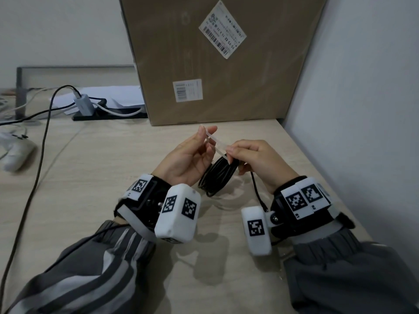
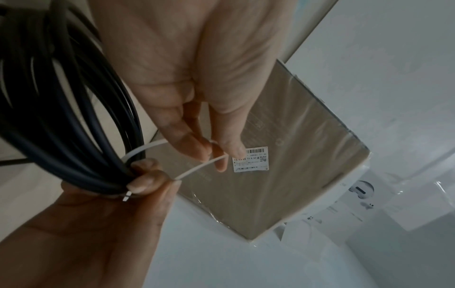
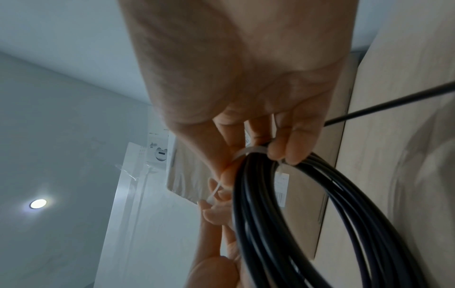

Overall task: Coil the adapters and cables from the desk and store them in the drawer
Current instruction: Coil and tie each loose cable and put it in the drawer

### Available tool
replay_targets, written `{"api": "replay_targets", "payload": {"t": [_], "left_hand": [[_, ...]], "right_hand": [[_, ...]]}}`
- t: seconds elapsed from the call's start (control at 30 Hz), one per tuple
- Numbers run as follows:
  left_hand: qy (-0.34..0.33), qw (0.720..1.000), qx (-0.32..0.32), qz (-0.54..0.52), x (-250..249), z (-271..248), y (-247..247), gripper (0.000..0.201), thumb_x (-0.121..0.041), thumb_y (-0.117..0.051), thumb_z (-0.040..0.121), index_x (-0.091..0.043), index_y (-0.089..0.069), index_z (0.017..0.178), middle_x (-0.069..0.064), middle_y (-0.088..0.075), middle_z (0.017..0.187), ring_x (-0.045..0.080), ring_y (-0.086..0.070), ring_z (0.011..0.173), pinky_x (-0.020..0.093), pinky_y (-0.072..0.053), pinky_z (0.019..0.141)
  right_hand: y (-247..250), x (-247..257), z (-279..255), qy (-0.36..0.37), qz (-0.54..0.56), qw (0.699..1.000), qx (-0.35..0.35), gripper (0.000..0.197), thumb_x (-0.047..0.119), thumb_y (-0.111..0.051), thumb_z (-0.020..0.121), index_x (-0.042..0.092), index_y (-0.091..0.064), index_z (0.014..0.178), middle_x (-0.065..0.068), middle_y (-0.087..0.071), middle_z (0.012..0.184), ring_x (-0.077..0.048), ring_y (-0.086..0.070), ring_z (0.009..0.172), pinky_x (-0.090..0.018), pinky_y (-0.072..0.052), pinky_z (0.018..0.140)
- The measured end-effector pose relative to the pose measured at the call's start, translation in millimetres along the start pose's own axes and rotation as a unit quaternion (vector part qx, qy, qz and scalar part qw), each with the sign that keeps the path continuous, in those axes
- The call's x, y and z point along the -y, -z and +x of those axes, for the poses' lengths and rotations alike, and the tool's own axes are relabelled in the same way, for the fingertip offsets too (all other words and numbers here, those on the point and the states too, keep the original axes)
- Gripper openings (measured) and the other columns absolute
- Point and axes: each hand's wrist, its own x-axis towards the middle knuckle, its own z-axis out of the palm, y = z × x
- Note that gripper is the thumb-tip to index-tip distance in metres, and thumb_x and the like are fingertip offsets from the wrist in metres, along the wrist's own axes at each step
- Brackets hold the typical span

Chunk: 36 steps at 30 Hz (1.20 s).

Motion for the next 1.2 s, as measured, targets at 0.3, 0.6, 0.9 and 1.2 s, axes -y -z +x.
{"api": "replay_targets", "payload": {"t": [0.3,0.6,0.9,1.2], "left_hand": [[0.004,1.000,0.007,-0.001,-1,0,3,0.021,-0.025,-0.062,0.079,-0.010,-0.076,0.075,0.004,-0.058,0.079,0.006,-0.055,0.063,0.014,-0.053,0.058],[0.017,0.989,-0.020,0.146,-11,-1,3,0.015,-0.024,-0.059,0.088,-0.012,-0.068,0.087,-0.002,-0.058,0.070,0.003,-0.052,0.057,0.012,-0.050,0.056],[-0.008,0.991,-0.014,0.135,-10,-2,0,0.019,-0.021,-0.054,0.094,-0.009,-0.068,0.090,-0.002,-0.060,0.071,0.003,-0.055,0.058,0.012,-0.051,0.058],[-0.003,0.998,-0.024,0.055,-8,1,3,0.024,-0.024,-0.050,0.096,-0.006,-0.066,0.093,0.001,-0.061,0.075,0.004,-0.058,0.060,0.013,-0.055,0.063]], "right_hand": [[-1,0,0,0.003,-0.004,1.000,-0.007,0.033,0.020,-0.055,0.093,0.015,-0.063,0.062,-0.003,-0.060,0.070,-0.015,-0.050,0.064,-0.022,-0.043,0.058],[0,-1,-2,0.011,0.003,1.000,0.006,0.032,0.016,-0.053,0.094,0.014,-0.061,0.063,0.007,-0.059,0.065,-0.006,-0.050,0.059,-0.018,-0.044,0.057],[-1,0,-1,-0.004,0.011,1.000,-0.003,0.036,0.015,-0.054,0.092,0.013,-0.057,0.057,0.008,-0.055,0.057,-0.007,-0.048,0.056,-0.019,-0.042,0.056],[-4,0,-1,0.009,0.013,1.000,-0.012,0.035,0.016,-0.054,0.093,0.015,-0.059,0.059,0.006,-0.057,0.061,-0.008,-0.049,0.057,-0.019,-0.044,0.056]]}}
